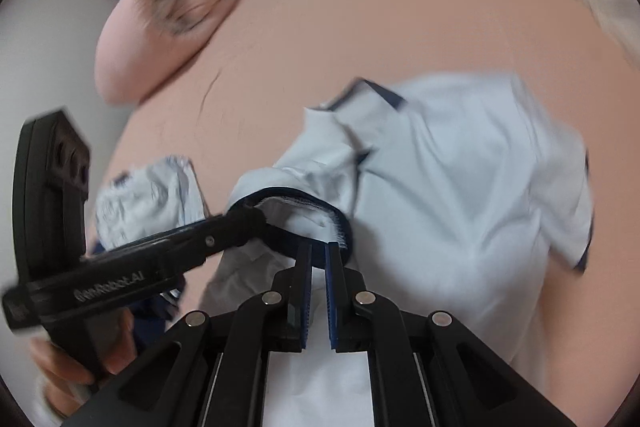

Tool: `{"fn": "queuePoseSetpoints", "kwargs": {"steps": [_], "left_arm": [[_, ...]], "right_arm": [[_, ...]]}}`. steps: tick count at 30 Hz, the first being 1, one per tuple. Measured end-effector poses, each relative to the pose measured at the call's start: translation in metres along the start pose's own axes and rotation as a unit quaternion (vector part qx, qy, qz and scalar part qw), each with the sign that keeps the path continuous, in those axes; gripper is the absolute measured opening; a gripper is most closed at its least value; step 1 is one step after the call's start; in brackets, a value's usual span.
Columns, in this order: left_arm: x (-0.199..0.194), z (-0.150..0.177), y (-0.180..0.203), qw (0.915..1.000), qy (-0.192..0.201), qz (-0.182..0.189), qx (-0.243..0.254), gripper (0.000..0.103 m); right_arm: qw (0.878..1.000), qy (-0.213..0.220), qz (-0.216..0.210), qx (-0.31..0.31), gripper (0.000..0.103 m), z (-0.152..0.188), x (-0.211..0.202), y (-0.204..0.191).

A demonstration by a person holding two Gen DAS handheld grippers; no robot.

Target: Fold clothes

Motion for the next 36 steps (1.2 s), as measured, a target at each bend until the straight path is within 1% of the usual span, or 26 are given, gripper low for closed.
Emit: {"fn": "queuePoseSetpoints", "kwargs": {"steps": [1, 2, 3, 5, 8, 9, 10, 11, 12, 13, 14, 16, 18, 20, 21, 22, 24, 26, 28, 30, 32, 33, 36], "left_arm": [[-0.004, 0.003, -0.002, 1.0, 0.004, 0.006, -0.006, 0.045], [-0.009, 0.005, -0.007, 0.9998, 0.012, 0.01, -0.012, 0.045], [-0.015, 0.007, -0.011, 0.9996, 0.019, 0.014, -0.017, 0.046], [-0.026, 0.008, -0.018, 0.9992, 0.038, 0.003, -0.013, 0.047], [-0.04, 0.01, -0.029, 0.9981, 0.059, -0.012, -0.01, 0.048], [-0.042, 0.009, -0.034, 0.9983, 0.055, -0.007, -0.015, 0.048], [-0.043, 0.009, -0.04, 0.9986, 0.048, 0.0, -0.022, 0.048], [-0.045, 0.009, -0.045, 0.9989, 0.04, 0.008, -0.025, 0.048], [-0.046, 0.009, -0.049, 0.999, 0.036, 0.011, -0.026, 0.048], [-0.048, 0.01, -0.052, 0.999, 0.037, 0.007, -0.023, 0.048], [-0.05, 0.01, -0.054, 0.9991, 0.039, 0.0, -0.018, 0.048], [-0.05, 0.013, -0.054, 0.9994, 0.035, -0.004, -0.003, 0.048], [-0.05, 0.016, -0.055, 0.9993, 0.033, -0.013, 0.01, 0.048], [-0.048, 0.02, -0.053, 0.9994, 0.023, -0.014, 0.023, 0.049], [-0.046, 0.022, -0.053, 0.9993, 0.019, -0.015, 0.027, 0.049], [-0.045, 0.024, -0.052, 0.9993, 0.015, -0.015, 0.031, 0.049], [-0.041, 0.028, -0.05, 0.9991, 0.007, -0.016, 0.04, 0.049], [-0.041, 0.031, -0.047, 0.9985, 0.007, -0.021, 0.05, 0.049], [-0.042, 0.033, -0.043, 0.9976, 0.011, -0.028, 0.063, 0.049], [-0.043, 0.034, -0.039, 0.9964, 0.013, -0.032, 0.077, 0.049], [-0.047, 0.031, -0.036, 0.9964, 0.016, -0.028, 0.078, 0.05], [-0.049, 0.03, -0.035, 0.9967, 0.018, -0.026, 0.075, 0.053], [-0.052, 0.025, -0.03, 0.9974, 0.027, -0.015, 0.066, 0.056]], "right_arm": [[1.0, -0.001, 0.005, -0.026, 0.008, 0.0, 0.0, -0.007], [0.998, -0.008, 0.014, -0.054, 0.019, -0.001, 0.001, -0.015], [0.997, -0.008, 0.02, -0.078, 0.037, -0.001, 0.001, -0.021], [0.992, -0.007, 0.031, -0.125, 0.057, -0.002, 0.001, -0.032], [0.984, 0.014, 0.036, -0.172, 0.058, -0.009, 0.0, -0.047], [0.982, 0.013, 0.036, -0.186, 0.058, -0.011, 0.002, -0.05], [0.976, 0.008, 0.047, -0.21, 0.058, -0.012, 0.006, -0.054], [0.97, 0.003, 0.058, -0.235, 0.058, -0.012, 0.009, -0.059], [0.961, -0.003, 0.074, -0.267, 0.058, -0.012, 0.014, -0.064], [0.947, -0.012, 0.093, -0.307, 0.058, -0.01, 0.021, -0.07], [0.938, -0.019, 0.104, -0.33, 0.058, -0.008, 0.026, -0.074], [0.925, -0.036, 0.115, -0.361, 0.058, -0.004, 0.037, -0.08], [0.921, -0.054, 0.112, -0.37, 0.058, 0.0, 0.048, -0.084], [0.917, -0.067, 0.121, -0.374, 0.057, 0.001, 0.06, -0.085], [0.917, -0.07, 0.125, -0.372, 0.057, 0.001, 0.063, -0.084], [0.918, -0.074, 0.129, -0.369, 0.053, 0.001, 0.067, -0.084], [0.925, -0.083, 0.131, -0.348, 0.019, 0.0, 0.072, -0.08], [0.928, -0.094, 0.137, -0.333, 0.008, 0.001, 0.075, -0.075], [0.933, -0.088, 0.132, -0.322, 0.007, 0.002, 0.072, -0.073], [0.943, -0.065, 0.116, -0.306, 0.006, 0.001, 0.06, -0.072], [0.953, -0.035, 0.098, -0.286, 0.005, -0.001, 0.043, -0.069], [0.956, -0.023, 0.088, -0.278, 0.005, -0.002, 0.037, -0.067], [0.97, -0.001, 0.061, -0.234, 0.005, -0.008, 0.022, -0.057]]}}
Point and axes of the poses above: each gripper's, at about its wrist camera, not at the fingertips, and x roughly the way its jaws point, y to its right, z to its underside, the point moved 4 cm from there along x, roughly the way its jaws point, and after that the axes turned 7 degrees about -x, right-handed, at the moved point
